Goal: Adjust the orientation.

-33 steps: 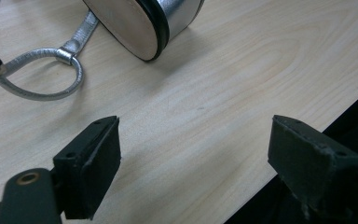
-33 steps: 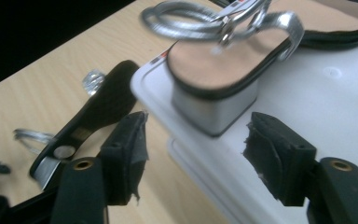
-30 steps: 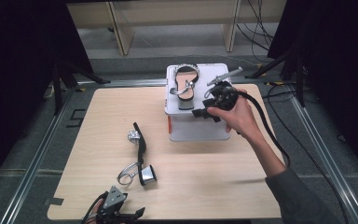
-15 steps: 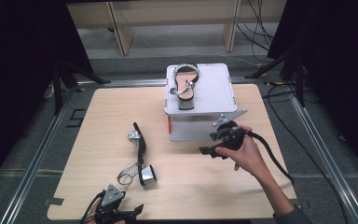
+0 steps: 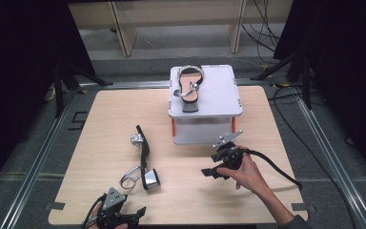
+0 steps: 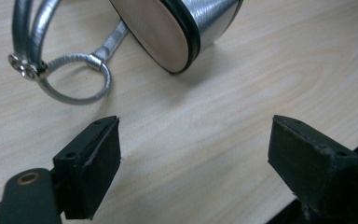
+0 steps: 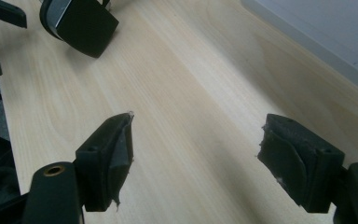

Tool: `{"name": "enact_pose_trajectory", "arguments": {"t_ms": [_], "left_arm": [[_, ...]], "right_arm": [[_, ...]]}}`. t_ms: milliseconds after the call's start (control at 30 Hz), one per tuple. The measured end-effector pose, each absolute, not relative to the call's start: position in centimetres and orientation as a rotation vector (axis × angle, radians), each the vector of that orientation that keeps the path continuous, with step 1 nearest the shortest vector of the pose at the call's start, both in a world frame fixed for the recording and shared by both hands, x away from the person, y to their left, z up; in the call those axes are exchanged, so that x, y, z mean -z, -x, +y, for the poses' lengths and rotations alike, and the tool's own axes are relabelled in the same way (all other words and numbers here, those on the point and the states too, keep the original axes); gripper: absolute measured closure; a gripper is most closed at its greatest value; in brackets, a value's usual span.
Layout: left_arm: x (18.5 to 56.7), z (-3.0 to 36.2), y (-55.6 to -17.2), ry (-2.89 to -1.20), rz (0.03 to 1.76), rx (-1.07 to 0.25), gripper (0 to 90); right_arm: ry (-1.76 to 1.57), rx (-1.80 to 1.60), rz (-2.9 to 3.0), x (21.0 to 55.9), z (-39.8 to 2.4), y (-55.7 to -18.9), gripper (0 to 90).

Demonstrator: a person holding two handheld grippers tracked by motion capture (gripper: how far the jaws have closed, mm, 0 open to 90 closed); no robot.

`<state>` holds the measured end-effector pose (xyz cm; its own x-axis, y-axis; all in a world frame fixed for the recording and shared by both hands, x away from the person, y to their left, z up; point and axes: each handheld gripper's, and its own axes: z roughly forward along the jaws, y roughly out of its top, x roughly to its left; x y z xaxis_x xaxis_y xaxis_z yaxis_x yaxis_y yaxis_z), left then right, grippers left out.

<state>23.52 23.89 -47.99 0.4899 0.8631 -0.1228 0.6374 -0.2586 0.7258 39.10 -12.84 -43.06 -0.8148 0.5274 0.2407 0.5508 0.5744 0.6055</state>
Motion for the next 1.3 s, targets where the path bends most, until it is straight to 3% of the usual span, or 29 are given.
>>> {"name": "enact_pose_trajectory", "arguments": {"t_ms": [433, 600, 1100, 1300], "left_arm": [[47.6, 22.6, -25.6, -1.778, 1.289, -0.348, 17.5], [47.6, 22.1, -26.4, -1.787, 1.288, -0.362, 19.2], [46.8, 21.6, -29.8, -1.606, 1.323, -0.46, 28.9], [46.5, 21.6, -30.7, -1.564, 1.321, -0.531, 50.2]], "right_arm": [[0.912, 1.076, -2.764, 43.2, -13.0, -38.5, 25.0], [0.916, 1.074, -2.756, 43.2, -12.9, -38.4, 25.1], [0.872, 1.04, -2.774, 43.8, -12.5, -38.4, 25.1], [0.86, 1.027, -2.778, 44.0, -12.4, -38.3, 25.1]]}}
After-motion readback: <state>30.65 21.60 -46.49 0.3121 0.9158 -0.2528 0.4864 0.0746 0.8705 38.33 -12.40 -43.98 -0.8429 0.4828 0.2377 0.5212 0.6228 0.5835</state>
